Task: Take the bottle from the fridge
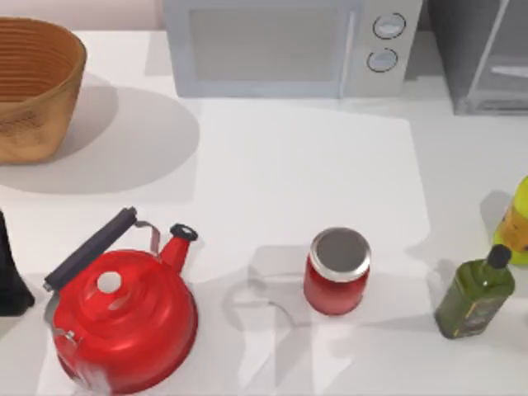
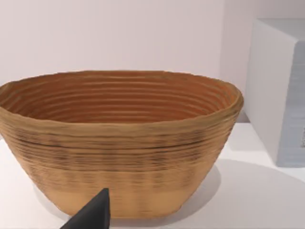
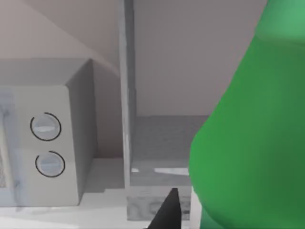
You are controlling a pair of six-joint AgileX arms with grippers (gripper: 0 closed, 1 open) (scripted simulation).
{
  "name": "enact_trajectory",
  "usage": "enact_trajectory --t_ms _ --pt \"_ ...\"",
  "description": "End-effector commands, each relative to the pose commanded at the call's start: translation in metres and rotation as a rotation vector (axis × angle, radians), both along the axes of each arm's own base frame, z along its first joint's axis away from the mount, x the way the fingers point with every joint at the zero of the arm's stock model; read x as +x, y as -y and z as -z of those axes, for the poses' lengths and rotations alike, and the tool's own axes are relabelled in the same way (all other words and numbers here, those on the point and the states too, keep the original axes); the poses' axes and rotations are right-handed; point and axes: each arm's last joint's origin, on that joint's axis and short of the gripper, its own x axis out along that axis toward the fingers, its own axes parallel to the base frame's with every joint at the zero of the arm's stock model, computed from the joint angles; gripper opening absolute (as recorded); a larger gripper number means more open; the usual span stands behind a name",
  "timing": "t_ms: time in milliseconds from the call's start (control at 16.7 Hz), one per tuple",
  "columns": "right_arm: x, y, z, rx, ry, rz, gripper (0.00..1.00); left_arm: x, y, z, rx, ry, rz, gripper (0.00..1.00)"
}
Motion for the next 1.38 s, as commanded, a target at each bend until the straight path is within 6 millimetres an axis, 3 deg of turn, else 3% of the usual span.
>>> enact_trajectory --t_ms 240,420,540,720,900,1200,1380 --pt "0.020 -0.009 -0.050 0.021 0.066 0.031 0.00 0.000 0.000 0.000 0.000 0.000 0.000 1.00" --pt "0.057 -0.028 -0.075 0.037 0.045 0.051 0.00 0.000 0.000 0.000 0.000 0.000 0.000 1.00" --pt "0.090 -0.050 -0.075 0.035 -0.011 0.058 0.00 0.000 0.000 0.000 0.000 0.000 0.000 1.00" --pt "0.138 -0.099 -0.050 0.003 -0.117 0.058 0.00 0.000 0.000 0.000 0.000 0.000 0.000 1.00" --pt "0.169 -0.157 -0.012 -0.035 -0.182 0.052 0.00 0.000 0.000 0.000 0.000 0.000 0.000 1.00" --pt "0.175 -0.249 0.041 -0.043 -0.162 0.015 0.00 0.000 0.000 0.000 0.000 0.000 0.000 1.00" --pt "0.167 -0.283 0.054 -0.018 -0.127 -0.011 0.00 0.000 0.000 0.000 0.000 0.000 0.000 1.00"
